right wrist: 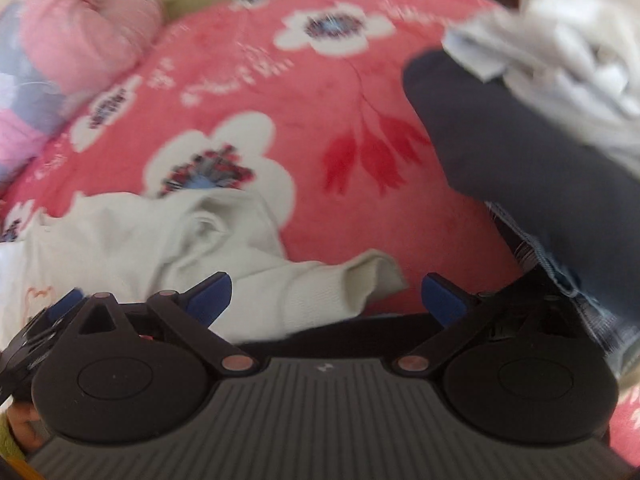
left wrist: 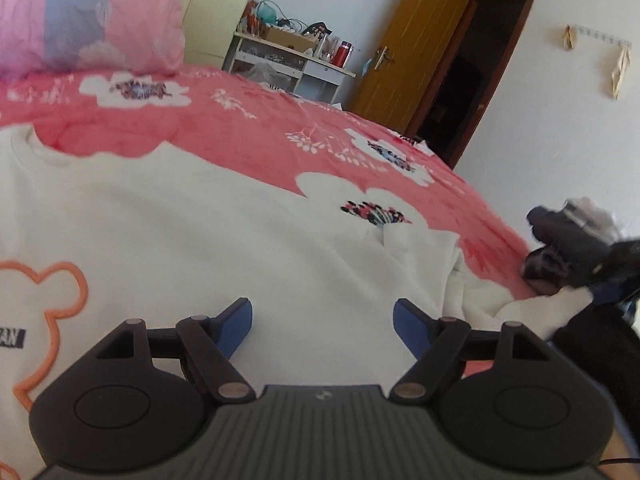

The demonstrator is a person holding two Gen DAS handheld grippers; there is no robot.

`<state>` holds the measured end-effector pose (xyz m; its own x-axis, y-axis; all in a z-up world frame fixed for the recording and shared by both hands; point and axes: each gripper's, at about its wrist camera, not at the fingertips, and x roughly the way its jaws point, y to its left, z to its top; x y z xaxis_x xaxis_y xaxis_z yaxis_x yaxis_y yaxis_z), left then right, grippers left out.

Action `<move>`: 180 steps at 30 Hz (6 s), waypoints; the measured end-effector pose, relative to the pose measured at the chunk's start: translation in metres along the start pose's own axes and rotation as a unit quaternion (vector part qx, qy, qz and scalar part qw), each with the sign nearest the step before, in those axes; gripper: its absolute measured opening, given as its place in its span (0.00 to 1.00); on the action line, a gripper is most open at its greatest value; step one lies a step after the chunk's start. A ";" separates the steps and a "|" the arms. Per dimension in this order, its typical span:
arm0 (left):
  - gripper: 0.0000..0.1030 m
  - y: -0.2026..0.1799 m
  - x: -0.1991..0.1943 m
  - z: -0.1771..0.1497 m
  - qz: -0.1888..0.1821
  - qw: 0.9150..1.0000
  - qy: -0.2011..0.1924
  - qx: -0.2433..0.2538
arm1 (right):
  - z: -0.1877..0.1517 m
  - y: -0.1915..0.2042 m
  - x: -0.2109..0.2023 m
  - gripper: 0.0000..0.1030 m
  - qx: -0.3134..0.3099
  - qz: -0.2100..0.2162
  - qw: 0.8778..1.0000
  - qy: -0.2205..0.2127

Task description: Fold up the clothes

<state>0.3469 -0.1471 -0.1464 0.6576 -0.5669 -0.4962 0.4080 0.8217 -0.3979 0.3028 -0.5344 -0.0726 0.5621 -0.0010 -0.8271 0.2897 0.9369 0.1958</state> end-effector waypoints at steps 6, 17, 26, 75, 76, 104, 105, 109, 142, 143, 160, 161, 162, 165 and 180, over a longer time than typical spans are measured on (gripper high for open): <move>0.77 0.018 0.001 -0.001 -0.040 0.998 0.001 -0.038 | 0.000 -0.012 0.025 0.75 0.023 0.019 0.999 0.036; 0.77 0.025 -0.002 -0.002 -0.063 0.996 -0.004 -0.061 | 0.035 0.019 -0.012 0.05 -0.060 0.028 0.994 -0.084; 0.77 0.027 -0.002 -0.001 -0.066 0.996 -0.005 -0.066 | 0.082 0.016 -0.062 0.04 -0.119 -0.096 0.966 -0.206; 0.76 0.085 -0.361 0.080 0.168 0.971 -0.159 -0.055 | -0.041 0.221 -0.207 0.57 -0.241 0.306 0.847 -0.363; 0.76 0.079 -0.359 0.086 0.193 0.969 -0.153 -0.021 | -0.051 0.196 -0.211 0.57 -0.197 0.310 0.862 -0.348; 0.16 0.111 -0.130 0.021 0.194 0.925 0.072 0.318 | -0.183 0.189 0.026 0.55 -0.023 0.441 0.896 -0.048; 0.12 0.112 -0.131 0.026 0.186 0.935 0.066 0.295 | -0.183 0.187 0.027 0.55 -0.018 0.445 0.894 -0.047; 0.06 0.129 -0.155 0.065 0.106 0.985 0.038 0.133 | -0.183 0.182 0.029 0.55 -0.007 0.460 0.887 -0.047; 0.73 0.023 -0.090 0.146 0.141 0.977 0.058 0.147 | -0.181 0.182 0.031 0.57 -0.012 0.463 0.885 -0.046; 0.73 0.006 -0.063 0.149 0.117 0.976 0.080 0.166 | -0.181 0.182 0.031 0.57 -0.013 0.462 0.886 -0.047; 0.47 -0.046 0.164 0.139 0.145 0.926 0.249 0.245 | -0.184 0.179 0.034 0.58 -0.009 0.468 0.882 -0.050; 0.43 -0.044 0.164 0.140 0.141 0.927 0.252 0.237 | -0.184 0.179 0.034 0.58 -0.008 0.468 0.882 -0.050; 0.33 -0.041 0.165 0.141 0.138 0.929 0.254 0.229 | -0.184 0.179 0.035 0.58 -0.008 0.468 0.882 -0.051; 0.09 -0.031 0.156 0.150 0.115 0.951 0.236 0.165 | -0.187 0.182 0.035 0.58 -0.008 0.468 0.882 -0.051; 0.00 0.079 0.143 0.162 0.003 0.981 0.035 -0.192 | -0.191 0.184 0.031 0.58 -0.006 0.471 0.881 -0.053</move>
<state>0.5759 -0.1535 -0.1240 0.6080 -0.5765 -0.5459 0.1265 0.7491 -0.6503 0.2258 -0.2949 -0.1633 0.6190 0.7456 -0.2469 -0.3508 0.5437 0.7624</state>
